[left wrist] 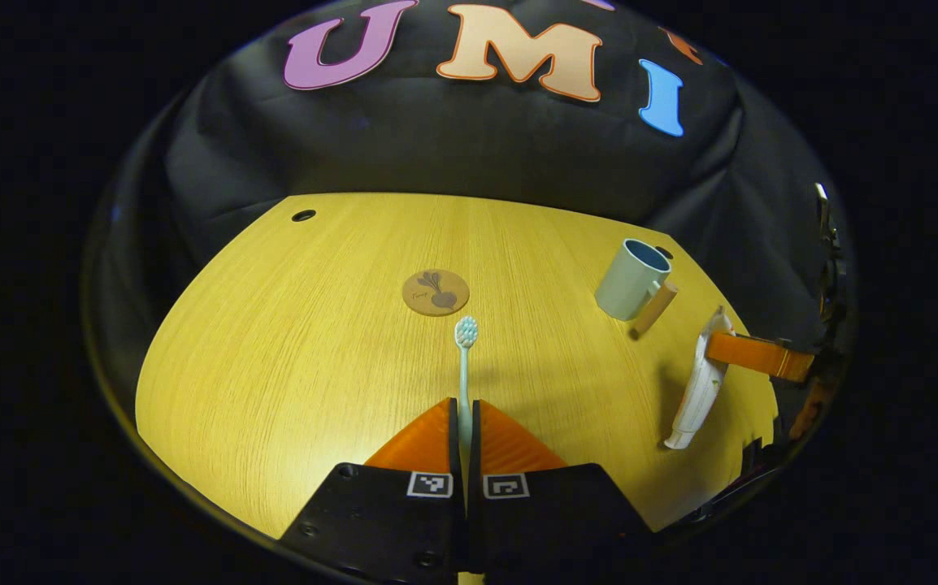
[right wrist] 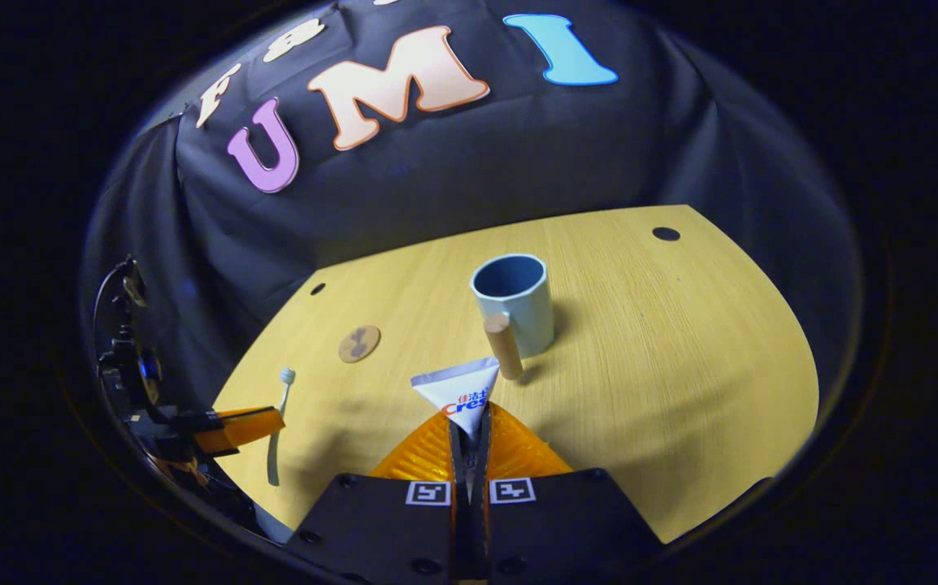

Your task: Put the toothbrush and toothpaste on the desktop into the cup, then pick up the cup and place it on the coaster on the desktop.

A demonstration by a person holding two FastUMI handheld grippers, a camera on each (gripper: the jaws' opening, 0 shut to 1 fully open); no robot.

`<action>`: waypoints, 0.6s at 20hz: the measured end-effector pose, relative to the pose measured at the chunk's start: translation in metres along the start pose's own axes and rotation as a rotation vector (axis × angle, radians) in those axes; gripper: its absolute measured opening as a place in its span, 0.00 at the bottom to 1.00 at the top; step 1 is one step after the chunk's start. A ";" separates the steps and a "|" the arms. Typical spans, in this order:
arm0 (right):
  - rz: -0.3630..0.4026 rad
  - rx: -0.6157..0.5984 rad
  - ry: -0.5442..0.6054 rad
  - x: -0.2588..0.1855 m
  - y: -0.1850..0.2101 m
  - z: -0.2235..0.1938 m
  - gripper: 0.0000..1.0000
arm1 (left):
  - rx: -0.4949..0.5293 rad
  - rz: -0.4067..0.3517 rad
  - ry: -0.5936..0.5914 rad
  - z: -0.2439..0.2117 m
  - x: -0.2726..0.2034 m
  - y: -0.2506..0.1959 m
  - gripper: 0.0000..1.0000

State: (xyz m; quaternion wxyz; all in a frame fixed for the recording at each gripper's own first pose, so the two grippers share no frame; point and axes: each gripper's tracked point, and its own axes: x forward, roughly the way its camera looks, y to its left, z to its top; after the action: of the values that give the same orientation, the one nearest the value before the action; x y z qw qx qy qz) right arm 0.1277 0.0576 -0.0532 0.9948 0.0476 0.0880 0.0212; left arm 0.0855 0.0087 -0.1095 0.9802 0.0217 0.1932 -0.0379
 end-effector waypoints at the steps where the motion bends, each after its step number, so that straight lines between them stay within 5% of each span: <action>1: 0.012 0.002 -0.028 -0.004 0.005 0.009 0.03 | 0.000 -0.003 -0.007 0.002 -0.001 0.001 0.00; 12: 0.038 -0.025 -0.355 -0.004 0.020 0.151 0.03 | -0.009 -0.017 -0.045 0.014 -0.002 0.010 0.00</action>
State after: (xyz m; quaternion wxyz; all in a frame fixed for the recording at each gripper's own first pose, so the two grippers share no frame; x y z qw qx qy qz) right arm 0.1496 0.0634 0.0973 0.9946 0.0401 -0.0901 0.0325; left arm 0.0900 0.0184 -0.0957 0.9840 0.0149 0.1716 -0.0460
